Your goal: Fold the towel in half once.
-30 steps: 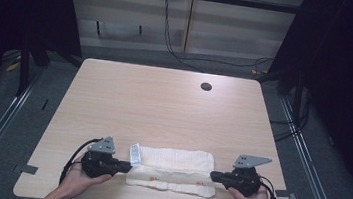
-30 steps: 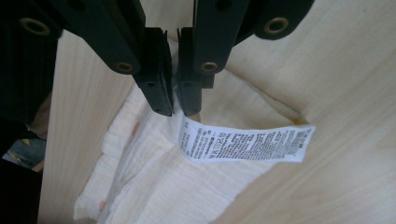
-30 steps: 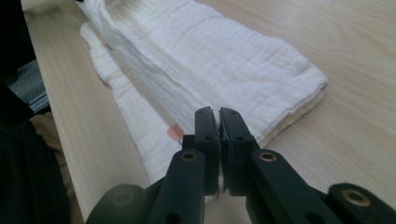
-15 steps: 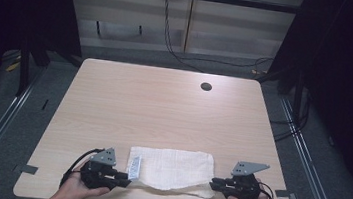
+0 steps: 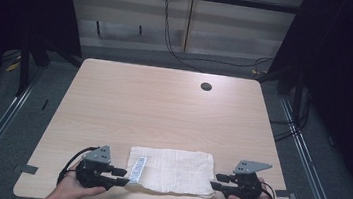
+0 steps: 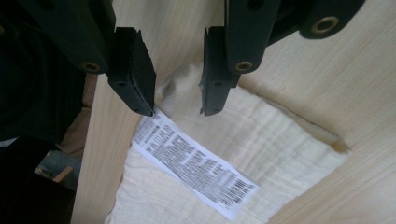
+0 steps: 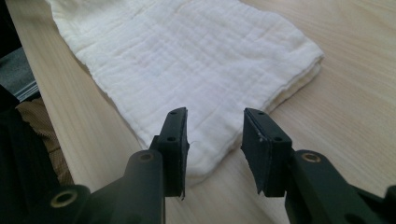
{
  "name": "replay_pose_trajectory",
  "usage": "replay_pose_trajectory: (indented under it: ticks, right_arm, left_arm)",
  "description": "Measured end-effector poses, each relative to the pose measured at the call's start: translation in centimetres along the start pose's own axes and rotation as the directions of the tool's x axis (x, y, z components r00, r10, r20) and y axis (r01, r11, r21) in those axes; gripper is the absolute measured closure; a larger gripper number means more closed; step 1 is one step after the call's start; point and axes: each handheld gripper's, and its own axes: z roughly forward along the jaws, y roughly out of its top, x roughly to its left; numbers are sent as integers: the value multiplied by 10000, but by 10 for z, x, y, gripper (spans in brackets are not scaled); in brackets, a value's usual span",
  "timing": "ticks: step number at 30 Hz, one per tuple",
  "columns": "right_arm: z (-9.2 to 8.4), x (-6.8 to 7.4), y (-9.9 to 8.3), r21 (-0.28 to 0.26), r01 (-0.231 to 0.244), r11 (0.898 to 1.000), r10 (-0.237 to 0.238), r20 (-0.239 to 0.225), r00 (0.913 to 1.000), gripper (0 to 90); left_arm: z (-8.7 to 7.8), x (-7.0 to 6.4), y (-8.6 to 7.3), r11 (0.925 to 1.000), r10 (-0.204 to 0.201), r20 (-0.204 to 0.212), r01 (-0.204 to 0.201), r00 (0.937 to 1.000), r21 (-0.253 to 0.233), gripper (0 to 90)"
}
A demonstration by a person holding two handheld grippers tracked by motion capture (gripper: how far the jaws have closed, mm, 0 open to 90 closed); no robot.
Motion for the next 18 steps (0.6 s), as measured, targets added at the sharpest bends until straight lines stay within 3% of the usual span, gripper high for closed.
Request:
replay_pose_trajectory:
  ticks: [3, 7, 12, 18]
  right_arm:
    - [2, 0, 4, -79, 107, 9999, -106, 143, 9998, 598]
    - [6, -7, 14, -179, 88, 9998, -78, 528, 9986, 597]
    - [18, -17, 30, -220, -274, 9994, 296, 1081, 9937, 561]
    - [35, -31, 50, -101, -283, 9995, 293, 1173, 9927, 534]
  left_arm:
    - [-5, 3, -5, 9994, -261, -477, 250, 9985, -233, 641]
    - [-2, 11, -1, 9992, -326, -728, 307, 9968, -268, 665]
    - [17, 24, 19, 9999, -135, -668, 136, 9977, 4, 702]
    - [39, 45, 38, 9994, -178, -927, 206, 9955, 294, 697]
